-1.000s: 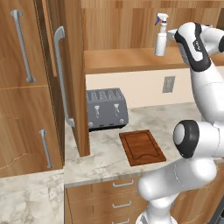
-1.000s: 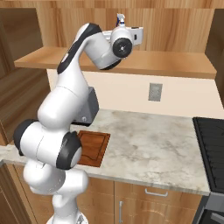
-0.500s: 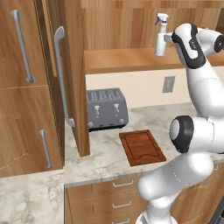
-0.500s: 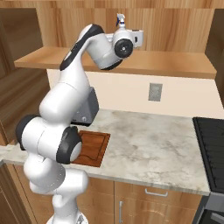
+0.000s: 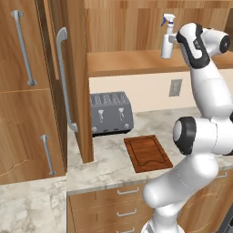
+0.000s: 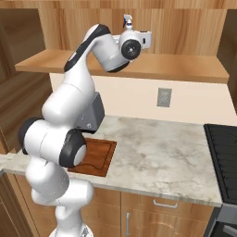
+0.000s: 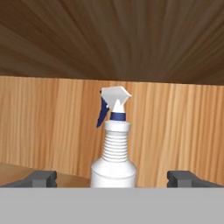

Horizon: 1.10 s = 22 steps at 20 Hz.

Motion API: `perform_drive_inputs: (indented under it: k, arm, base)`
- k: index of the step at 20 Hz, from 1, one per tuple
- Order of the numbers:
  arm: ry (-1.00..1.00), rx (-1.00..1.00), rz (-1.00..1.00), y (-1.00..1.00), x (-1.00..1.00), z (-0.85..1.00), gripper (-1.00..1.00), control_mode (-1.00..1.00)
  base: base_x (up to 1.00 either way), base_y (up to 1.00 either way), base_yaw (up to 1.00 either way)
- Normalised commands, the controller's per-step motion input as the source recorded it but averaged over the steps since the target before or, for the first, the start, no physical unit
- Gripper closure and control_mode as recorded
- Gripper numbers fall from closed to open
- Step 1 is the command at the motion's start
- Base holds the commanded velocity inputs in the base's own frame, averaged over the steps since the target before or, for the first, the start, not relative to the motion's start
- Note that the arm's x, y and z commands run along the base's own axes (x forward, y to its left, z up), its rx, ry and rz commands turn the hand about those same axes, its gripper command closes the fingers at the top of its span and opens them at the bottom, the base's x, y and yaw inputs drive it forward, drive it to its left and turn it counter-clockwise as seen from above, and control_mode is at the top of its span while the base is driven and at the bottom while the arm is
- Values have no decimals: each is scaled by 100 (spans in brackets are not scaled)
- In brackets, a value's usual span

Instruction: Grab the spray bottle from the cabinet, then place it next to the cutting board for sanitizing. Then grab the dish brush from the countertop next to the sink and place it next to the cutting board.

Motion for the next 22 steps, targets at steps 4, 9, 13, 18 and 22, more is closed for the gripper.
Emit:
perform_drive_inputs:
  k: [4,9,13,18,22]
  arm:
    - [2,0,0,0,39,-4,-100,-100]
    - [0,0,0,6,22,0,-100,-100]
    - [0,0,0,1,4,0,-100,-100]
    - [0,0,0,0,14,0,-100,-100]
    - [0,0,0,7,21,0,-100,-100]
  base:
    - [0,0,0]
    - [0,0,0]
    - [0,0,0]
    - [0,0,0]
    - [0,0,0]
